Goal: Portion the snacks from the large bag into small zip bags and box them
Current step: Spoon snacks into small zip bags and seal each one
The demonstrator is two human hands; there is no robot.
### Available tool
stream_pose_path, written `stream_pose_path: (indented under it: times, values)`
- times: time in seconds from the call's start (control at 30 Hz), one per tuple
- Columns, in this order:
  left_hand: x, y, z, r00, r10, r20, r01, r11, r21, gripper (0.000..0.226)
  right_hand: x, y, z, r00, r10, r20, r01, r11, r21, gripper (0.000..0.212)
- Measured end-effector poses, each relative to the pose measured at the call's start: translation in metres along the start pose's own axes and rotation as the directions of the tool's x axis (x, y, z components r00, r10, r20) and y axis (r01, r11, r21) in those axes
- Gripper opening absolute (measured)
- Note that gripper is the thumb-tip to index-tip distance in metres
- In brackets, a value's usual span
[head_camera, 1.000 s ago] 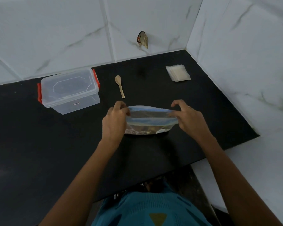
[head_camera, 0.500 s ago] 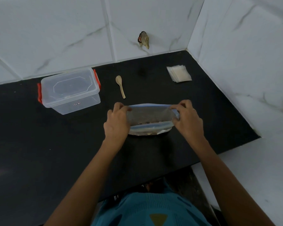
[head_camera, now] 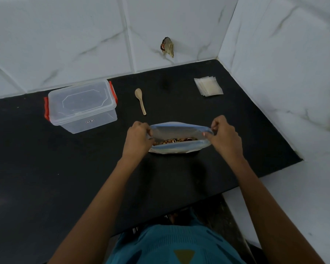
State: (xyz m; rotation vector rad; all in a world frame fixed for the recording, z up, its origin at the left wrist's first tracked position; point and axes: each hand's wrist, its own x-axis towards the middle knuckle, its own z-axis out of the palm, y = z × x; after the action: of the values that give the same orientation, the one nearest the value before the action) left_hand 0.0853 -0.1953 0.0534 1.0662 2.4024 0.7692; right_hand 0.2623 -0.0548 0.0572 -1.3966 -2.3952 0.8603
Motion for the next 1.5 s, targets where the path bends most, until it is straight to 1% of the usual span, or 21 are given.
stream_pose_path:
  times: [0.1,0.17,0.23,0.33,0.43,0.5,0.57,0.7,0.77,0.8,0.87,0.93,1.0,1.03,1.1,1.13,1.23,1.3,1.33,1.4,1.5]
  values:
    - [0.004,-0.002,0.000,0.999,-0.044,-0.021,0.041,0.992,-0.121,0.028,0.004,-0.001,-0.004,0.999,-0.030,0.040,0.032,0.999,-0.044,0.031]
    - [0.006,-0.001,0.001,0.999,-0.006,-0.038,0.000,0.989,-0.148,0.036,0.009,-0.003,-0.004,0.994,-0.061,0.092,0.067,0.996,-0.060,0.028]
    - [0.009,-0.001,0.002,0.994,0.104,-0.044,-0.107,0.992,-0.069,0.042,0.014,-0.004,-0.003,0.984,-0.123,0.129,0.125,0.992,-0.004,0.027]
    - [0.016,-0.003,0.001,0.976,0.215,0.037,-0.217,0.975,0.046,0.030,0.019,-0.004,-0.002,0.967,-0.190,0.170,0.182,0.981,0.061,0.025]
    - [0.024,-0.008,-0.005,0.964,0.242,0.112,-0.246,0.969,0.031,0.025,0.025,-0.001,-0.007,0.957,-0.173,0.233,0.150,0.982,0.110,0.021]
    - [0.028,-0.010,-0.011,0.952,0.259,0.165,-0.253,0.966,-0.055,0.028,0.029,0.000,-0.010,0.953,-0.126,0.276,0.071,0.977,0.200,0.023]
    - [0.032,-0.011,-0.016,0.946,0.225,0.232,-0.180,0.963,-0.200,0.038,0.033,0.002,-0.012,0.938,-0.065,0.341,-0.039,0.956,0.291,0.026]
    - [0.037,-0.019,-0.016,0.925,0.074,0.373,0.111,0.886,-0.451,0.047,0.037,0.008,-0.008,0.890,0.041,0.453,-0.230,0.900,0.371,0.025]
    - [0.038,-0.021,-0.010,0.915,-0.006,0.402,0.263,0.765,-0.588,0.045,0.038,0.011,0.001,0.870,0.095,0.483,-0.369,0.774,0.514,0.021]
    - [0.037,-0.021,-0.007,0.905,-0.049,0.423,0.350,0.649,-0.675,0.044,0.039,0.011,0.006,0.858,0.121,0.499,-0.443,0.666,0.600,0.017]
    - [0.035,-0.022,0.000,0.872,-0.107,0.478,0.481,0.375,-0.792,0.044,0.038,0.011,0.016,0.828,0.148,0.541,-0.553,0.379,0.742,0.015]
    - [0.034,-0.024,0.005,0.849,-0.107,0.518,0.529,0.184,-0.829,0.047,0.036,0.012,0.022,0.800,0.152,0.581,-0.597,0.110,0.794,0.019]
    - [0.032,-0.026,0.007,0.836,-0.073,0.543,0.548,0.093,-0.831,0.050,0.032,0.016,0.022,0.786,0.110,0.609,-0.606,-0.060,0.793,0.021]
    - [0.031,-0.026,0.006,0.833,-0.071,0.548,0.553,0.086,-0.829,0.050,0.031,0.019,0.022,0.785,0.073,0.615,-0.608,-0.099,0.788,0.023]
    - [0.030,-0.023,0.003,0.830,-0.109,0.547,0.558,0.121,-0.821,0.050,0.029,0.022,0.020,0.779,0.038,0.626,-0.622,-0.087,0.778,0.031]
    - [0.030,-0.020,0.000,0.832,-0.138,0.537,0.554,0.169,-0.815,0.051,0.029,0.022,0.019,0.777,0.049,0.628,-0.625,-0.068,0.778,0.033]
    - [0.030,-0.016,-0.003,0.858,-0.259,0.443,0.513,0.476,-0.715,0.054,0.029,0.019,0.015,0.783,0.101,0.613,-0.619,0.028,0.785,0.035]
    - [0.027,-0.017,-0.004,0.859,-0.316,0.403,0.506,0.647,-0.571,0.045,0.028,0.017,0.011,0.788,0.127,0.602,-0.615,0.190,0.765,0.034]
    - [0.025,-0.016,-0.004,0.853,-0.329,0.405,0.508,0.703,-0.498,0.036,0.027,0.017,0.009,0.790,0.155,0.593,-0.610,0.289,0.738,0.034]
    - [0.019,-0.016,-0.003,0.835,-0.358,0.418,0.526,0.743,-0.415,0.022,0.024,0.018,0.007,0.793,0.225,0.566,-0.597,0.473,0.648,0.029]
    - [0.013,-0.018,-0.003,0.845,-0.383,0.373,0.514,0.774,-0.370,0.024,0.016,0.016,0.004,0.819,0.325,0.473,-0.538,0.723,0.434,0.011]
